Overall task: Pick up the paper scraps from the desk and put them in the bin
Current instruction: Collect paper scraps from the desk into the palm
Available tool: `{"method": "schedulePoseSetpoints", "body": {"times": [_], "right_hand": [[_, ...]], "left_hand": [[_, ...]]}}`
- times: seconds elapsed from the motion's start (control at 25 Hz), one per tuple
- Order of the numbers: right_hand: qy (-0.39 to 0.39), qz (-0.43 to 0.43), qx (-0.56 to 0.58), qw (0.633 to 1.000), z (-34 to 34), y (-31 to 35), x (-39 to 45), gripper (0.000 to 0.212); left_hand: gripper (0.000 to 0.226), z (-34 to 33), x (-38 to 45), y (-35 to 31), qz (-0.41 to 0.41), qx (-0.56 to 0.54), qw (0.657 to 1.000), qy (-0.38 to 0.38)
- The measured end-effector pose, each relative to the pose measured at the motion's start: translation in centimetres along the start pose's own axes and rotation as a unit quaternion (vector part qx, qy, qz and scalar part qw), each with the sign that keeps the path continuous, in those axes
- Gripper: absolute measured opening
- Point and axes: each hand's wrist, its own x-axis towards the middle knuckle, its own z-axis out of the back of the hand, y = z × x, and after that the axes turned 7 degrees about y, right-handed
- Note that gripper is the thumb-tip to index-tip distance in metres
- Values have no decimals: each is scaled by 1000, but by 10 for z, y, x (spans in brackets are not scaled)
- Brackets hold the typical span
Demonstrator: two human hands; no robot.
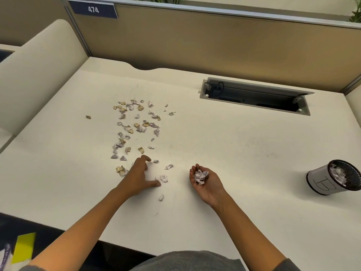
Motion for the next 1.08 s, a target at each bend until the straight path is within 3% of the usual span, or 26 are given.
{"method": "schedulePoseSetpoints", "body": {"times": [0.12, 0.24, 0.32, 0.4, 0.64, 0.76, 0.92, 1.0, 1.08], "right_hand": [[-1, 2, -4, 1000, 0, 2, 0, 21], [-6, 8, -6, 1000, 1, 6, 0, 21], [-8, 11, -3, 1000, 3, 8, 0, 21], [-8, 13, -3, 1000, 3, 10, 0, 21], [-13, 19, 5, 1000, 3, 15, 1, 21], [-17, 20, 13, 1000, 5, 17, 0, 21], [-15, 24, 21, 999, 7, 20, -1, 20], [-10, 28, 26, 999, 6, 21, -1, 20], [-11, 31, 29, 999, 6, 22, 0, 21]], "left_hand": [[83, -7, 0, -5, -11, 22, 1000, -18], [125, -25, -14, -12, -2, 155, 987, -50], [136, -45, -21, -10, -25, 297, 950, -93], [124, -55, -22, -12, -42, 359, 925, -118], [104, -37, 22, -26, -11, 360, 921, -151], [74, -33, 41, -37, -58, 336, 932, -121], [28, -39, 55, -44, -143, 361, 917, -92], [28, -40, 61, -45, -143, 379, 911, -81], [25, -41, 64, -53, -93, 340, 934, -53]]}}
